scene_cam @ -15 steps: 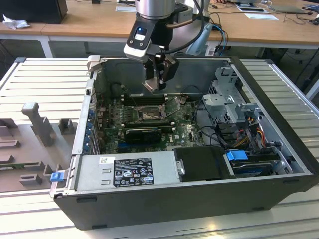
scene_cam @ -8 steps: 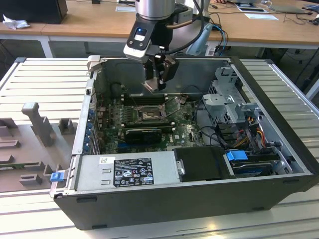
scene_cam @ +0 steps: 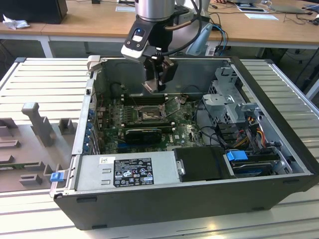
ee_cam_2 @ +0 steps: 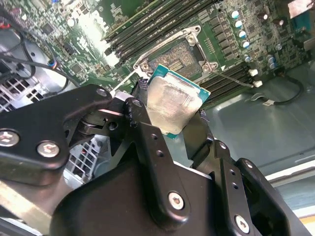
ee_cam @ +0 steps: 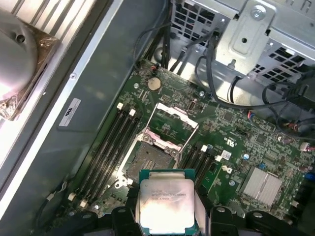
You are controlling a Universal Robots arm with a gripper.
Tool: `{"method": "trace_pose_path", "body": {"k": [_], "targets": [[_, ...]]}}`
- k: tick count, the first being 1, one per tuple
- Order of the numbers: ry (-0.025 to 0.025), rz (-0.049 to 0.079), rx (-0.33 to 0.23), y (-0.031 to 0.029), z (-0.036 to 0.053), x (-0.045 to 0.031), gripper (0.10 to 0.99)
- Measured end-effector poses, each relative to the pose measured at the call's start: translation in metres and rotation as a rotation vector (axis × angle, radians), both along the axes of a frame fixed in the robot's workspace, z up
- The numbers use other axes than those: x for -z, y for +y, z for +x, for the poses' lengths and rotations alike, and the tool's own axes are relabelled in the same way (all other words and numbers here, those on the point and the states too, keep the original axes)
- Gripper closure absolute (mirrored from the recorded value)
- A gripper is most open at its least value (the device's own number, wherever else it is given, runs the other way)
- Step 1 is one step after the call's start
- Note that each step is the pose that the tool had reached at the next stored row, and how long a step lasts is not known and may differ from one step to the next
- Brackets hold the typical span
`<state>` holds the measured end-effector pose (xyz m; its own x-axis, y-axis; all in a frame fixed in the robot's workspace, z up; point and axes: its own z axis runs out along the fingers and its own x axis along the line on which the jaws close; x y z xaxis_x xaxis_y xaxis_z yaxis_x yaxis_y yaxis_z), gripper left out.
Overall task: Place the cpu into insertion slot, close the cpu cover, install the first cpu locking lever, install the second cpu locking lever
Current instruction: 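Place the cpu into insertion slot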
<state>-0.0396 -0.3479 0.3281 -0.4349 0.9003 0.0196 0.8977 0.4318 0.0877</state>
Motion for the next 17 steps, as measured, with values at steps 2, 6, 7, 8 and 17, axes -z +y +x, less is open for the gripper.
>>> {"method": "trace_pose_path", "body": {"k": [2,6,7,8,17], "targets": [[0.0000,0.000,0.028,0.0000,0.0000,0.0010,0.557],[0.0000,0.000,0.074,0.0000,-0.0003,0.0028,0.557],[0.0001,0.000,0.081,0.0000,-0.0004,0.0031,0.557],[0.0000,0.000,0.085,0.0000,-0.0005,0.0035,0.557],[0.0000,-0.001,0.167,0.0000,-0.0019,0.0066,0.557]]}}
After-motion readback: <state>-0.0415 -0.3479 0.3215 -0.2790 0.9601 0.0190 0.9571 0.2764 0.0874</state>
